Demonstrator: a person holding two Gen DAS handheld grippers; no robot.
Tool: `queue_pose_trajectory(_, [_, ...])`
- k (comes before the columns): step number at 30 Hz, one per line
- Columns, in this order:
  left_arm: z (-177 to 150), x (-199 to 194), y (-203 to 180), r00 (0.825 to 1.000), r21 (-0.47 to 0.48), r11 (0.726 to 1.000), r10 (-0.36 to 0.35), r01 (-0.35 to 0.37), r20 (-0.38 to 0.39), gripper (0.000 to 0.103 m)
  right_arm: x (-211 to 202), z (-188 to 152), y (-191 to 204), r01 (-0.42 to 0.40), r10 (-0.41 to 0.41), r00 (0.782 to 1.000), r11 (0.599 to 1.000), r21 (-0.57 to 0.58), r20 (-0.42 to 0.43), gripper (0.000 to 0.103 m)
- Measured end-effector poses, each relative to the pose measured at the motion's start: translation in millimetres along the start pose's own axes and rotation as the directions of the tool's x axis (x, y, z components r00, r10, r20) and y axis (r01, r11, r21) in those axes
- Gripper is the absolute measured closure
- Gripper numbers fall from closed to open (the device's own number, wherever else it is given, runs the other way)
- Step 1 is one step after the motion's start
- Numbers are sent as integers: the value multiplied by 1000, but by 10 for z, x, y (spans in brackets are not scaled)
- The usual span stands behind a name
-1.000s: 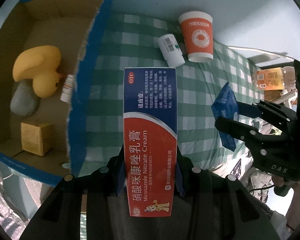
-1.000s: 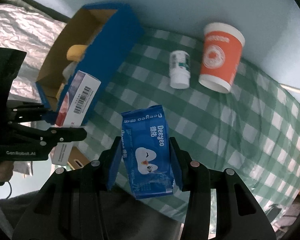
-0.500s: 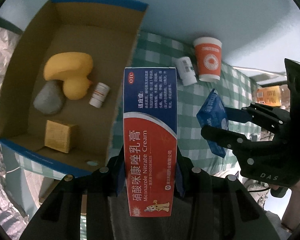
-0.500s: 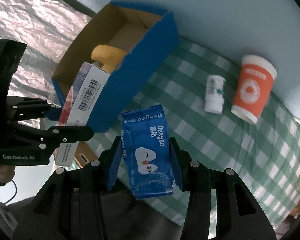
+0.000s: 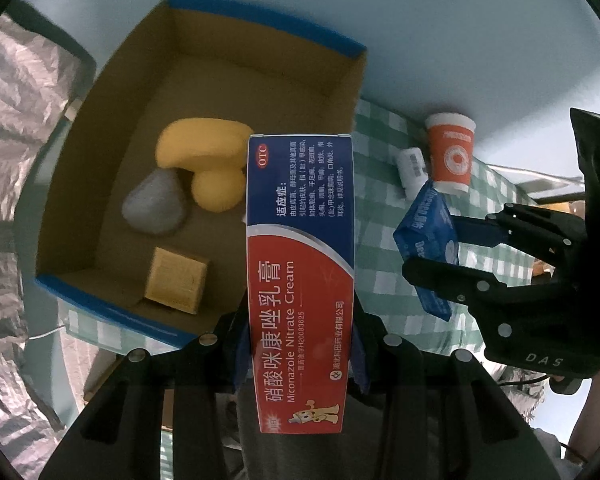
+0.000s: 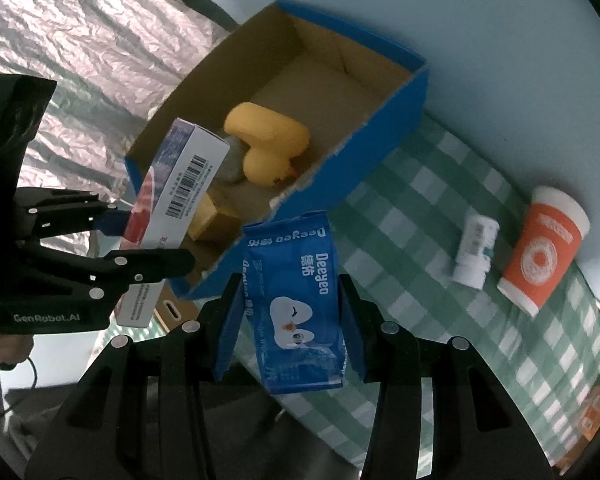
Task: Organize objects
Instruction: 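Carry the wipe pack and cream box over the cardboard box with both tools, then open both tools to drop the wipe pack and cream box inside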
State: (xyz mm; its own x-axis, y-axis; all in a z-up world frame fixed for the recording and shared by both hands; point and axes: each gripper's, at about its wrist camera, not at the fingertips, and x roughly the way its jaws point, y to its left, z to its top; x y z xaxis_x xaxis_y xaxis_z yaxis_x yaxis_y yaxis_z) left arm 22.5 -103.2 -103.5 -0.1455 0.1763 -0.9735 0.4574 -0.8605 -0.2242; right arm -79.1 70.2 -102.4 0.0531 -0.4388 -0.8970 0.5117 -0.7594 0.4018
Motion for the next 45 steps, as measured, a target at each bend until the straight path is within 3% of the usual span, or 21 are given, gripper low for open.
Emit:
queue_pose_trajectory(21, [150,38,807,999,-92,995,34,-35,-9,62,447,643,532,-5,1,999,997,-76,-48,58])
queue_pose_trajectory(34, [188,193,1027,998,-144,988,57,-60,-24,62,736,760,588,13,-16,998,999,-47,-67,57])
queue_pose_trajectory(35, [183,197,1034,998,-145,987,64,-67,-27,55,737,760,574,14,-17,998,999,-39,-62,56])
queue_pose_trajectory(36, [175,193,1037,997,-148,986,72,-75,-27,40,735,755,557,17,-18,998,999,-28,-54,56])
queue_pose_trajectory(38, [170,187,1047,995,-151,983,98,-100,-22,21,720,745,530,23,-23,999,1000,-10,-40,50])
queue_pose_trajectory(41, [131,195,1059,992,-166,978,125,-129,-32,17,655,724,471,41,-41,999,999,23,-11,34])
queue_pose_trajectory(45, [64,228,1031,993,-178,977,109,-116,-49,17,555,698,376,80,-81,997,995,55,9,27])
